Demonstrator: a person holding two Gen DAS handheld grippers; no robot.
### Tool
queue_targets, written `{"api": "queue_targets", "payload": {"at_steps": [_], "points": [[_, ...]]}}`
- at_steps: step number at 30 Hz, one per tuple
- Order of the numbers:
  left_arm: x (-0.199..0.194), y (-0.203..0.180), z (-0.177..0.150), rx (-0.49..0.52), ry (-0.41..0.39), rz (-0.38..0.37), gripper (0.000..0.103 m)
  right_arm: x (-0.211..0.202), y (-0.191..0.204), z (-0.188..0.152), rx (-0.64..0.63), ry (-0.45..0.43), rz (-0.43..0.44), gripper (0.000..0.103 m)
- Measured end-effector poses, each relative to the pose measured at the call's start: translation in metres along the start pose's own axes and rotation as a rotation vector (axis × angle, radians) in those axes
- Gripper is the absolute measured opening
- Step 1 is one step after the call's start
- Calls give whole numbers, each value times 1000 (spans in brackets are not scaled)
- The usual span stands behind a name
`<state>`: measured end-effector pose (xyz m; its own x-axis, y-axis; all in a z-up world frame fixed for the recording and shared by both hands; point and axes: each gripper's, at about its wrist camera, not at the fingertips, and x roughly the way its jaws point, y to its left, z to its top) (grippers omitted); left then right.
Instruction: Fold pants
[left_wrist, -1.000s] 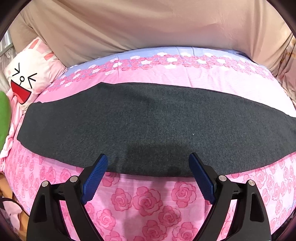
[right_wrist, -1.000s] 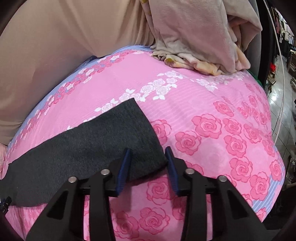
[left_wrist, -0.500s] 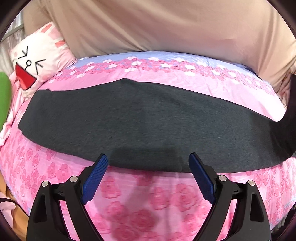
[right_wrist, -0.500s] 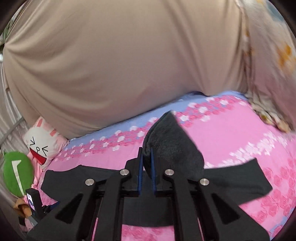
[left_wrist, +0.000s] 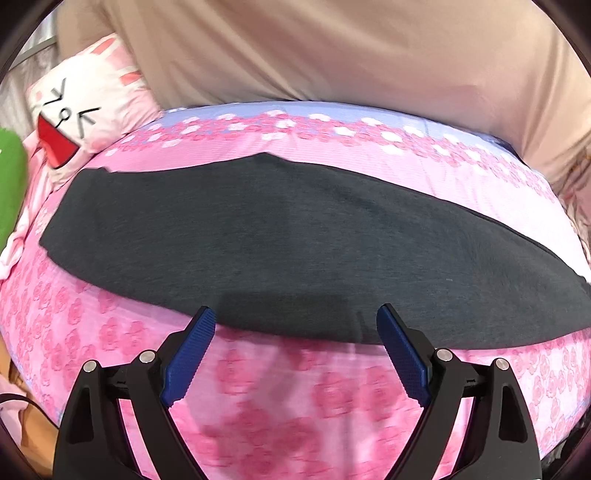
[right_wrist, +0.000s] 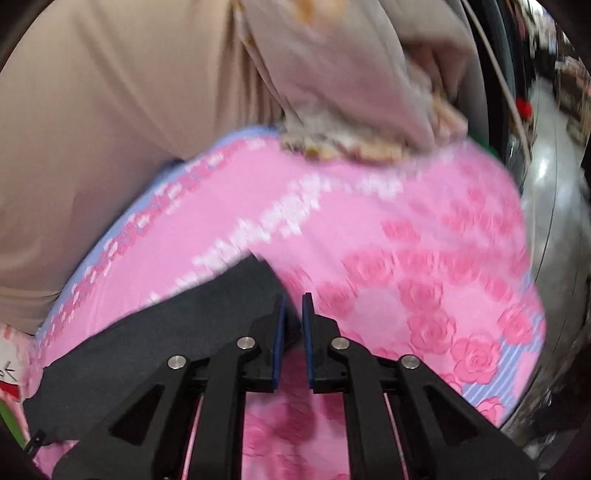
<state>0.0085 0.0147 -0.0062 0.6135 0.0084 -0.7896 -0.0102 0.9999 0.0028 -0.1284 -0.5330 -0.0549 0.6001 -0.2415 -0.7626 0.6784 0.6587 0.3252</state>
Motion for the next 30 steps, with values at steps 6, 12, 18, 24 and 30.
{"api": "queue_targets", "payload": {"at_steps": [6,12,18,24,30], "points": [[4,-46,3,75,25,-14,87,7,-19,-5,106,50,204,42],[10,-65,5,78,60,-37,87,15,-13,6,101,72,301,48],[8,-61,6,80,51,-18,87,24,-8,10,105,76,336,48],[15,-48,6,52,68,-36,87,29,10,15,51,87,250,10],[10,-18,7,17,42,-46,87,-35,92,25,13,-34,557,8]]}}
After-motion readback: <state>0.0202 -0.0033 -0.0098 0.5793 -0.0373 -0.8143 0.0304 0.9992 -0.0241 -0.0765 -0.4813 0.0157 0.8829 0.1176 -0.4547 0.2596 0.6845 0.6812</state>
